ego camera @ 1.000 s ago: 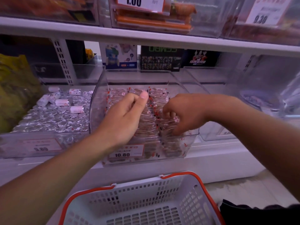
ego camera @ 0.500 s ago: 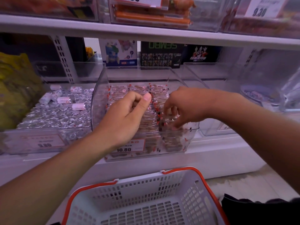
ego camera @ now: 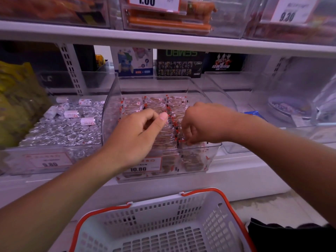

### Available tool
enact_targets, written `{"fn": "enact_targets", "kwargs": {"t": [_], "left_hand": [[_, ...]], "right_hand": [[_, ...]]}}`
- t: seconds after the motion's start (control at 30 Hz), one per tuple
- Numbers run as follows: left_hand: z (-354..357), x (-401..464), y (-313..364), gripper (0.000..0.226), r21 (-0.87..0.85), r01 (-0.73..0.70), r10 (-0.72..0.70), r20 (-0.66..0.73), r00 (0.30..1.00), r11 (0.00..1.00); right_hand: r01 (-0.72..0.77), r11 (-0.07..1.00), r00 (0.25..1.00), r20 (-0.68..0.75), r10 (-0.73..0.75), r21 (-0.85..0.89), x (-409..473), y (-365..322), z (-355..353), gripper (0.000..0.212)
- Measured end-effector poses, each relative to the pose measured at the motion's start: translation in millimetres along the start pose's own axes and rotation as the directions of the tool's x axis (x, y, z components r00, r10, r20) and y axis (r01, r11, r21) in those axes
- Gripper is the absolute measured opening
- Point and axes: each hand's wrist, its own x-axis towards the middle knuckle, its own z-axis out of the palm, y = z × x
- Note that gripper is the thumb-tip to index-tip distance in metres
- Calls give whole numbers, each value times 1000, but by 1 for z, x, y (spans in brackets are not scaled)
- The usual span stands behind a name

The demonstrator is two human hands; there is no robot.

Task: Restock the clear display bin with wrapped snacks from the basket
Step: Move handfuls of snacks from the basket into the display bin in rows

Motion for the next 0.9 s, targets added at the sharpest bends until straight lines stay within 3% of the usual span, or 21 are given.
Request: {"fn": "enact_targets", "kwargs": {"t": [0.1, 0.17, 0.23, 0.33, 0.43, 0.5, 0.73, 0.9], "left_hand": [[-7, -2, 2, 27, 168, -119, 110, 59, 992, 979], [-16, -5, 3, 22, 330, -234, 193, 150, 970, 915], [-29, -8, 4, 24, 440, -322, 225, 257, 940, 838], [-47, -12, 2, 27, 603, -358, 136, 381, 914, 713], [-53, -14, 0, 35, 714, -294, -43, 413, 910, 635], [-51, -14, 1, 40, 726, -265, -87, 408, 909, 635], [-44, -4, -6, 29, 675, -198, -34, 314, 949, 711], [-33, 13, -14, 29, 660, -142, -50, 262, 964, 737]], "right_hand": [[-12, 1000, 1000, 3, 12, 28, -5, -5, -5, 11], [15, 999, 998, -54, -12, 50, -11, -9, -12, 6], [59, 993, 986, -162, -41, 105, -23, -13, -18, 17], [52, 976, 994, -108, -30, 211, -56, -20, -18, 34], [-9, 997, 1000, 1, 9, 73, -72, -24, -2, 25], [-42, 999, 998, -42, 43, 24, -67, -23, 2, 15], [-128, 991, 960, -253, 116, -29, -52, -7, 9, 21], [-182, 983, 950, -259, 174, -5, -35, 2, 15, 22]]}}
